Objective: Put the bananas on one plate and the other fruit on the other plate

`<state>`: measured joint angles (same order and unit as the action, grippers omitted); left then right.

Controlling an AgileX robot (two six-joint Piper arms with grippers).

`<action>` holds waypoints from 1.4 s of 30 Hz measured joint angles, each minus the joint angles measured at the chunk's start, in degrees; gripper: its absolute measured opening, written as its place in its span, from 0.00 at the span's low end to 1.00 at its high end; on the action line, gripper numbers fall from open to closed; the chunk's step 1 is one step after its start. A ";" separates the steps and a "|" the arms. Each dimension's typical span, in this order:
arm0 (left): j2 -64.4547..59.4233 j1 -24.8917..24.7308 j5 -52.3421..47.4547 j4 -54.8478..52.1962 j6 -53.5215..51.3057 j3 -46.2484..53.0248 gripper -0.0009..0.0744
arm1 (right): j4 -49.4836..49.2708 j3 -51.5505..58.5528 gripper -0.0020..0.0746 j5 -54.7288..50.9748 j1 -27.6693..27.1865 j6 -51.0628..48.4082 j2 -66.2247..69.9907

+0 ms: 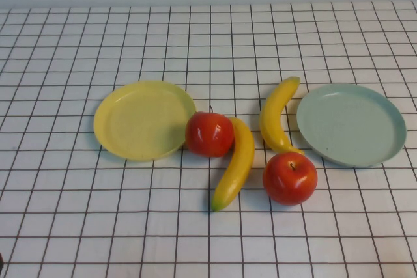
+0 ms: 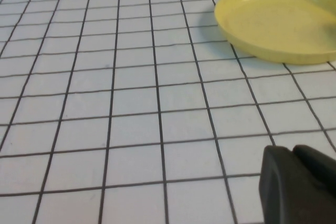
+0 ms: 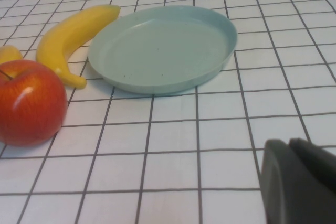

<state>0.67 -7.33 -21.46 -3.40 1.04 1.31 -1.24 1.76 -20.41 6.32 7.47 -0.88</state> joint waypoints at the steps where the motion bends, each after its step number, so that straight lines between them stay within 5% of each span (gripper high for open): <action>1: 0.00 0.00 0.88 0.40 0.92 0.06 0.01 | 0.00 0.00 0.01 0.00 0.00 0.00 0.00; 9: 0.00 0.00 16.62 24.66 22.70 0.14 0.01 | 0.00 0.00 0.00 0.00 0.00 0.00 0.00; 17: 0.00 0.00 21.88 26.30 21.66 0.14 0.01 | 0.00 0.00 0.01 0.00 0.00 0.00 0.00; 21: 0.00 0.00 12.82 20.78 15.39 -4.38 0.03 | 0.00 0.00 0.01 0.00 0.00 0.00 0.00; 25: -2.71 0.00 5.86 17.21 1.88 -14.06 0.26 | 0.00 0.00 0.01 0.00 0.00 0.00 0.00; 30: -13.22 0.00 2.37 16.40 -4.46 -24.60 0.79 | 0.00 0.00 0.01 0.00 0.00 0.00 0.00; 33: -23.52 0.00 -3.14 16.22 -6.85 -30.73 0.89 | 0.00 0.00 0.01 0.00 0.00 0.00 0.00; 42: -53.28 -2.37 -14.70 32.86 -33.73 -47.94 0.90 | 0.00 0.00 0.01 0.00 0.00 0.00 0.00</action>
<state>-52.61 -9.70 -36.16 29.46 -32.69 -46.64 -1.24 1.76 -20.41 6.32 7.47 -0.88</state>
